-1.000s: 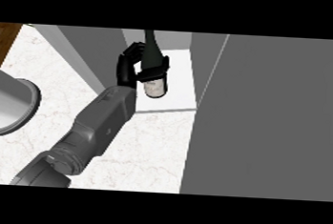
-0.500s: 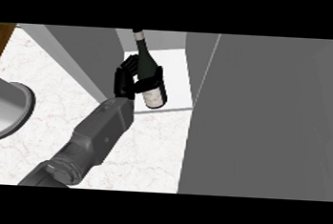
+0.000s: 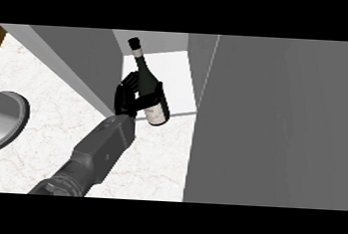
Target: Pick up the wine, place it into the cabinet and close the cabinet
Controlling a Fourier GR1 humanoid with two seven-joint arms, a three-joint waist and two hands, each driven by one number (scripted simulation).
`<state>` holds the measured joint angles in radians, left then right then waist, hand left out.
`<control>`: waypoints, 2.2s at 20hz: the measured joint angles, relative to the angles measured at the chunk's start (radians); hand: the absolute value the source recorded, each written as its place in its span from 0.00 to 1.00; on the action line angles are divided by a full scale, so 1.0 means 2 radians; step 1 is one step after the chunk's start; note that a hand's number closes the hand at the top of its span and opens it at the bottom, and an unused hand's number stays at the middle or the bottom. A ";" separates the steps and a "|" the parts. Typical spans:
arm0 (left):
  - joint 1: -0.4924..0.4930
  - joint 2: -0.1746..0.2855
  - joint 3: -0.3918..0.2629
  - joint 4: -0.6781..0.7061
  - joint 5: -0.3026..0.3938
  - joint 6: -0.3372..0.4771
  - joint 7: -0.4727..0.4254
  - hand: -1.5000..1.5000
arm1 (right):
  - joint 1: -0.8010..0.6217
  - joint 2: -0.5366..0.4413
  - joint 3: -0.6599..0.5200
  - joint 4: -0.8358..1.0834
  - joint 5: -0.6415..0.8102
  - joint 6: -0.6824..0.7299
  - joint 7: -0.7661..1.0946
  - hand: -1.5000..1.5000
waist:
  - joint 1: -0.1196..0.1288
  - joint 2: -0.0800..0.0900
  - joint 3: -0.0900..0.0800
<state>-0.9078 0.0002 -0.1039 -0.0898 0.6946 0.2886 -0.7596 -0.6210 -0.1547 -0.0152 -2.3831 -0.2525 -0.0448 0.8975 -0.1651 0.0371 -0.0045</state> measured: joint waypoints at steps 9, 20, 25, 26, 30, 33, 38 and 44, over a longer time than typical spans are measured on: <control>0.013 0.002 -0.016 -0.011 0.015 0.019 -0.008 1.00 | -0.003 0.004 0.003 0.003 -0.005 0.002 0.000 0.00 | -0.009 0.000 0.000; -0.014 0.000 -0.037 -0.027 0.035 0.054 0.012 1.00 | 0.004 0.008 0.000 0.004 -0.009 0.006 -0.005 0.00 | -0.012 0.001 0.000; -0.041 0.000 -0.041 -0.030 0.045 0.073 0.025 1.00 | 0.009 0.009 -0.004 0.005 -0.013 0.009 -0.009 0.00 | -0.010 0.002 0.000; -0.047 0.000 -0.042 -0.029 0.046 0.077 0.027 1.00 | 0.012 0.008 -0.005 0.005 -0.013 0.010 -0.011 0.00 | -0.008 0.002 0.001; -0.064 0.000 -0.047 -0.026 0.050 0.090 0.036 1.00 | 0.015 0.008 -0.009 0.007 -0.014 0.011 -0.016 0.00 | -0.005 0.003 0.001; -0.076 0.000 -0.046 -0.021 0.053 0.096 0.043 1.00 | 0.018 0.005 -0.013 0.006 -0.016 0.014 -0.016 0.00 | -0.003 0.003 0.001; -0.103 0.000 -0.040 -0.008 0.058 0.099 0.066 1.00 | 0.023 0.004 -0.020 0.007 -0.018 0.016 -0.021 0.00 | 0.003 0.006 0.001; -0.122 0.000 -0.031 0.005 0.064 0.104 0.082 1.00 | 0.027 -0.002 -0.028 0.006 -0.018 0.021 -0.025 0.00 | 0.007 0.007 0.001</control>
<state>-1.1525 0.0000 -0.1656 -0.0803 0.8220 0.4959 -0.5952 -0.5663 -0.1579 -0.0714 -2.3702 -0.2886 -0.0030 0.8471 -0.1516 0.0515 -0.0016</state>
